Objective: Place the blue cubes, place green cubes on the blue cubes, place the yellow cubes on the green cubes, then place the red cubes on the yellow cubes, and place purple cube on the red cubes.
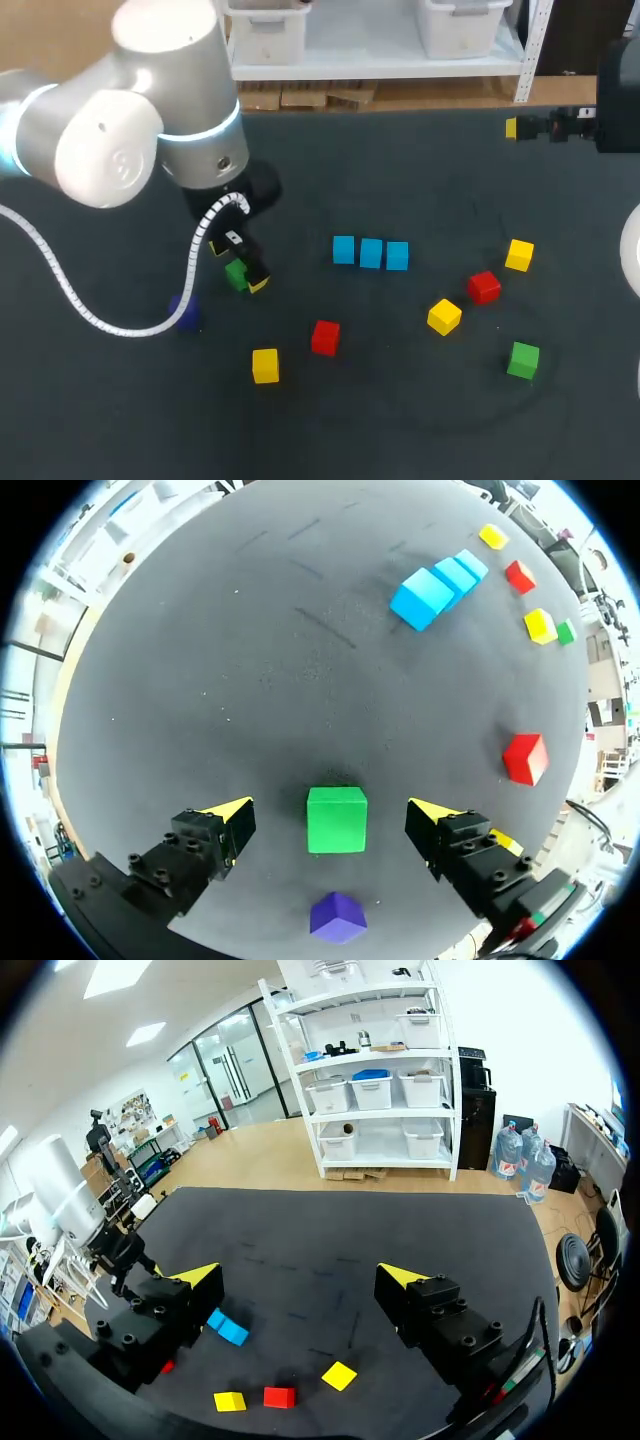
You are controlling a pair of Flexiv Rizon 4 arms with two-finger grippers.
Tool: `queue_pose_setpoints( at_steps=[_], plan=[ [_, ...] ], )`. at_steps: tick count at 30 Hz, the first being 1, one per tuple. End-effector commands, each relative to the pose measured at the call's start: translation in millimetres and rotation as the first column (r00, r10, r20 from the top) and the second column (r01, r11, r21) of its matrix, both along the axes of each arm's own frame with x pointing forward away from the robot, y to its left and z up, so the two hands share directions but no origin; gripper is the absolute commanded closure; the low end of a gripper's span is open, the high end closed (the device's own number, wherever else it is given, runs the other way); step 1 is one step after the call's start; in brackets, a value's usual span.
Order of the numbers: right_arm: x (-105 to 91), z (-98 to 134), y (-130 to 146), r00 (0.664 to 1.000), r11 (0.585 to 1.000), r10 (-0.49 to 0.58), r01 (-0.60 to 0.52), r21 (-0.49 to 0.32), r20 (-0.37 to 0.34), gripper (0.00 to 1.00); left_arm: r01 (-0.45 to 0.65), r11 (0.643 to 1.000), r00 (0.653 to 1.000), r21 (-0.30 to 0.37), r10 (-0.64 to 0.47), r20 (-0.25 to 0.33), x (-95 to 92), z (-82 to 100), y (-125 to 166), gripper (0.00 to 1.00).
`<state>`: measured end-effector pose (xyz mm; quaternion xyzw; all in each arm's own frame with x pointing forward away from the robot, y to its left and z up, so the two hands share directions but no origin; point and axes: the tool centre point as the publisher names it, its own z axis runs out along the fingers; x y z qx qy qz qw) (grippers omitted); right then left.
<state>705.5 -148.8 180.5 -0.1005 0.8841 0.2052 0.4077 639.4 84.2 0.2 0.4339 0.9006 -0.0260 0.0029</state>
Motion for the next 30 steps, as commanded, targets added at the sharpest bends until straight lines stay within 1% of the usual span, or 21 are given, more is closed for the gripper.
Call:
queue_pose_setpoints(
  at_steps=[1,2,3,5,7,8,9,10,14,16,19,21,24,27,30],
  plan=[
    [0.4,-1,-1,1.0,1.0,0.003,-0.003,0.001,0.0,0.0,0.0,1.0,1.0,0.024,0.001,-0.029,7.4,-3.2,-6,0.15],
    [0.4,-1,-1,1.0,1.0,0.003,-0.003,0.001,0.0,0.0,-0.002,1.0,1.0,0.028,0.003,-0.03,7.4,-3.4,-6,0.38],
    [0.4,-1,-1,1.0,1.0,0.003,-0.003,0.001,0.0,0.0,-0.008,0.999,0.999,0.033,0.009,-0.032,7.3,-3.4,-5,0.51],
    [0.4,-1,-1,1.0,1.0,0.003,-0.003,0.001,0.0,0.0,-0.02,0.998,0.999,0.055,0.022,-0.034,8.1,-3.8,-4,0.55],
    [0.4,-1,-1,1.0,1.0,0.003,-0.003,0.001,0.0,0.0,-0.03,0.998,0.999,0.064,0.032,-0.036,9.0,-3.1,-2,0.65],
    [0.4,-1,-1,1.0,1.0,0.003,-0.003,0.001,0.0,0.0,-0.031,0.997,0.999,0.072,0.033,-0.034,9.1,-2.2,-2,0.84],
    [0.4,-1,-1,1.0,1.0,0.003,-0.003,0.001,0.0,0.0,-0.032,0.996,0.999,0.077,0.034,-0.034,8.9,-1.4,-1,0.98],
    [0.4,-1,-1,1.0,1.0,0.003,-0.003,0.001,0.0,0.0,-0.029,0.996,0.999,0.088,0.032,-0.037,8.3,-0.8,-1,1.0],
    [0.4,-1,-1,1.0,1.0,0.003,-0.003,0.001,0.0,0.0,-0.009,0.995,0.999,0.101,0.012,-0.031,6.3,1.6,-2,1.0],
    [0.4,-1,-1,1.0,1.0,0.003,-0.003,0.001,0.0,0.0,0.026,0.994,1.0,0.103,-0.024,-0.02,6.0,7.9,-6,1.0],
    [0.4,-1,-1,1.0,1.0,0.003,-0.003,0.001,0.0,0.0,0.119,0.985,0.993,0.128,-0.119,-0.008,6.7,17.0,-11,1.0],
    [0.4,-1,-1,1.0,1.0,0.003,-0.003,0.001,0.0,0.0,0.196,0.97,0.98,0.146,-0.2,0.015,9.7,23.8,-15,1.0],
    [0.4,-1,-1,1.0,1.0,0.003,-0.003,0.001,0.0,0.0,0.302,0.938,0.949,0.172,-0.313,0.045,16.9,38.8,-22,1.0],
    [0.4,-1,-1,1.0,1.0,0.003,-0.003,0.001,0.0,0.0,0.385,0.906,0.914,0.174,-0.401,0.065,25.3,55.3,-33,1.0],
    [0.4,-1,-1,1.0,1.0,0.003,-0.003,0.001,0.0,0.0,0.461,0.874,0.876,0.155,-0.476,0.077,32.2,69.1,-51,1.0]
  ],
)
